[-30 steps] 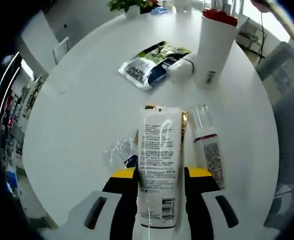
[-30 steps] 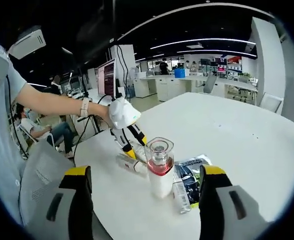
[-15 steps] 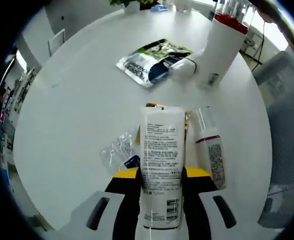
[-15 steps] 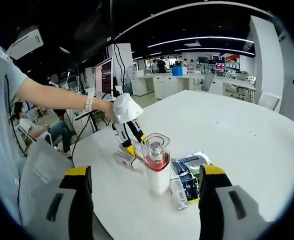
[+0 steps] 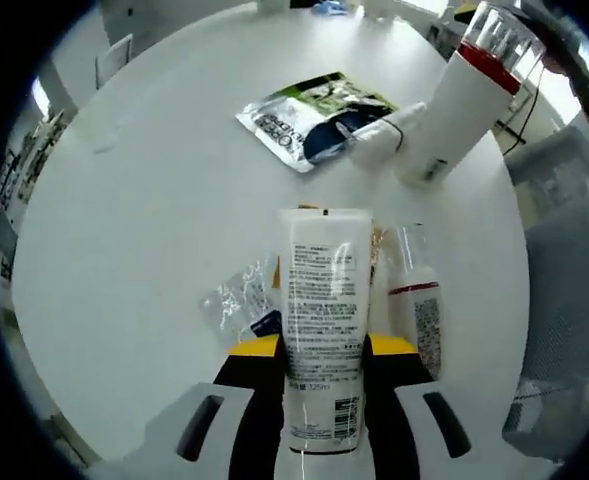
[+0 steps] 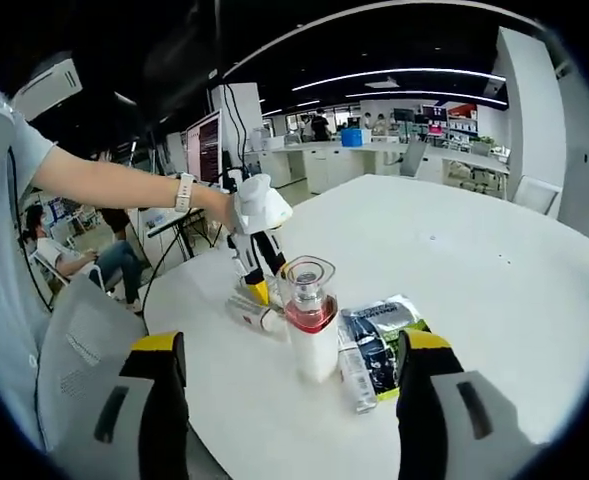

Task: Arrange the skincare products in the storage area until every visible bottle or jar stands upright without overlapping.

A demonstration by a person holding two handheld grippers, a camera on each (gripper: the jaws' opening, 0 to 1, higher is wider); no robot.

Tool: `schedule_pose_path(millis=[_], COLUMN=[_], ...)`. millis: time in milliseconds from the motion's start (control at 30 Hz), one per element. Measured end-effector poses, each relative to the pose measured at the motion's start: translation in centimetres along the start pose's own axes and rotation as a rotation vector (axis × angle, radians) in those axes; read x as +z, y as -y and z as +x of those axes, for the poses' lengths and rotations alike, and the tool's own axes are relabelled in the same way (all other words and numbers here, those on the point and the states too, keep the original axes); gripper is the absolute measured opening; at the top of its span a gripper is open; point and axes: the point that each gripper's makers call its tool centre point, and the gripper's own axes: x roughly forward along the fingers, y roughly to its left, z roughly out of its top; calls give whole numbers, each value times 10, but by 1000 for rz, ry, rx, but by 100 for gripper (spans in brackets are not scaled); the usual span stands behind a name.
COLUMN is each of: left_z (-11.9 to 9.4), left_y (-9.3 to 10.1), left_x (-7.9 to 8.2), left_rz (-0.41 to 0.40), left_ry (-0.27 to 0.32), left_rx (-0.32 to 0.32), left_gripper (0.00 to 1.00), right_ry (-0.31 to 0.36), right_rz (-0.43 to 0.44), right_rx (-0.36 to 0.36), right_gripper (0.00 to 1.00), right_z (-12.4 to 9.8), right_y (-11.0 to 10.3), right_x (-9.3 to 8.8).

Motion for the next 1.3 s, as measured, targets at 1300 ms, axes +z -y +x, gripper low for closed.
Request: schedule_pose_path(millis=[1300], left_z=[-86], left_y=[22], left_x=[-11], left_rz=[-166], left_ry=[423], left_rx=[247], left_gripper=[20], right_ry=[70], right_rz=[25], right_rx=[40], right_gripper=[75], right_z=[5], right_y=[-30], right_x=[11])
